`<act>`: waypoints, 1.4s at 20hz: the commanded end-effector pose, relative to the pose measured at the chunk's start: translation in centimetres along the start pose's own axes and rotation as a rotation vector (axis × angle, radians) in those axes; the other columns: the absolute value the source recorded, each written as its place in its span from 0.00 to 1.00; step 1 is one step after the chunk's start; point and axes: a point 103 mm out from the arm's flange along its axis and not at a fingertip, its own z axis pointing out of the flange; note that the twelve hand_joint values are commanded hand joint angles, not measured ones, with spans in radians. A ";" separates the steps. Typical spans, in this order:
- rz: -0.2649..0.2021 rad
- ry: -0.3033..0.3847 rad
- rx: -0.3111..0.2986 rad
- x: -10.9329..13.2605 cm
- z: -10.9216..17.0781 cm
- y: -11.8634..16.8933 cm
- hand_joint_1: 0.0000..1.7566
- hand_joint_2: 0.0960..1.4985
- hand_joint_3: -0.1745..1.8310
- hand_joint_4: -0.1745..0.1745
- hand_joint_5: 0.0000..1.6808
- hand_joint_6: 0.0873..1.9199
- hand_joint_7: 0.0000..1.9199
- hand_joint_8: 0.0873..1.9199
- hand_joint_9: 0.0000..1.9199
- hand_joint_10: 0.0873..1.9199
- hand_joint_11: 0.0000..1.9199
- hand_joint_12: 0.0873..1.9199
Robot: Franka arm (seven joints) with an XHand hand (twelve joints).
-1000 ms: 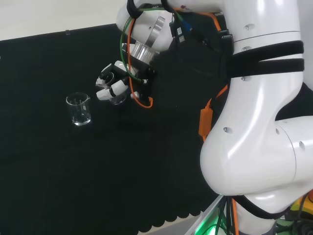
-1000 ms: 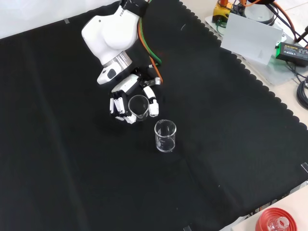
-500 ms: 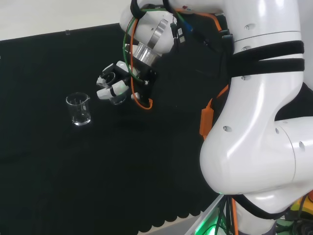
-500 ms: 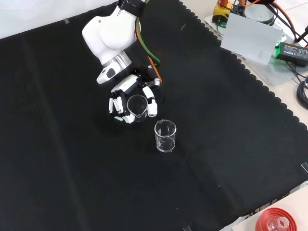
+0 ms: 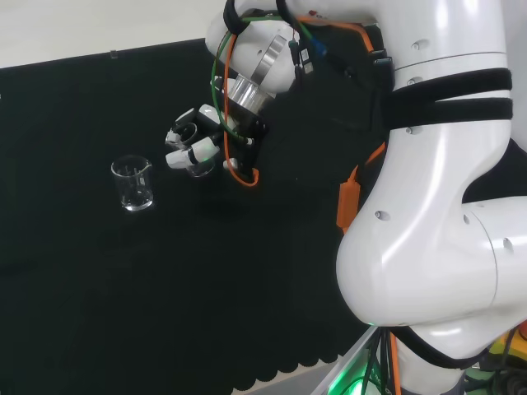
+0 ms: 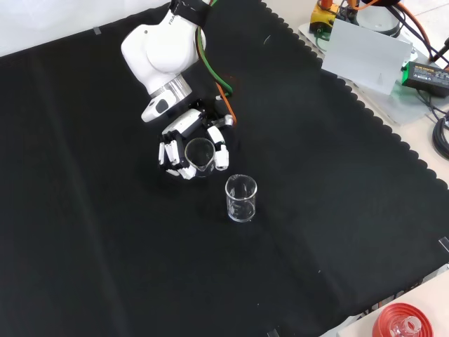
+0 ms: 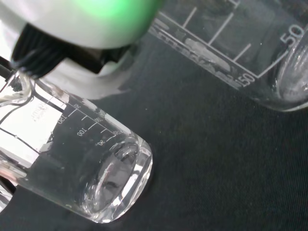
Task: Place the beaker back on the table.
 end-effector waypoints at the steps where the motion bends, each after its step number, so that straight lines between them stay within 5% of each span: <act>1: -0.003 0.006 -0.004 -0.1 0.1 -0.1 0.75 0.29 0.50 0.61 0.80 0.26 0.87 0.00 0.63 0.15 0.40 0.56; 6: -0.020 0.045 -0.014 -0.7 0.2 -0.3 0.75 0.29 0.50 0.61 0.80 0.26 0.87 0.00 0.63 0.15 0.40 0.56; 28: 0.019 0.026 -0.029 -0.8 1.6 0.4 0.74 0.30 0.48 0.71 0.81 0.26 0.86 0.00 0.62 0.14 0.40 0.55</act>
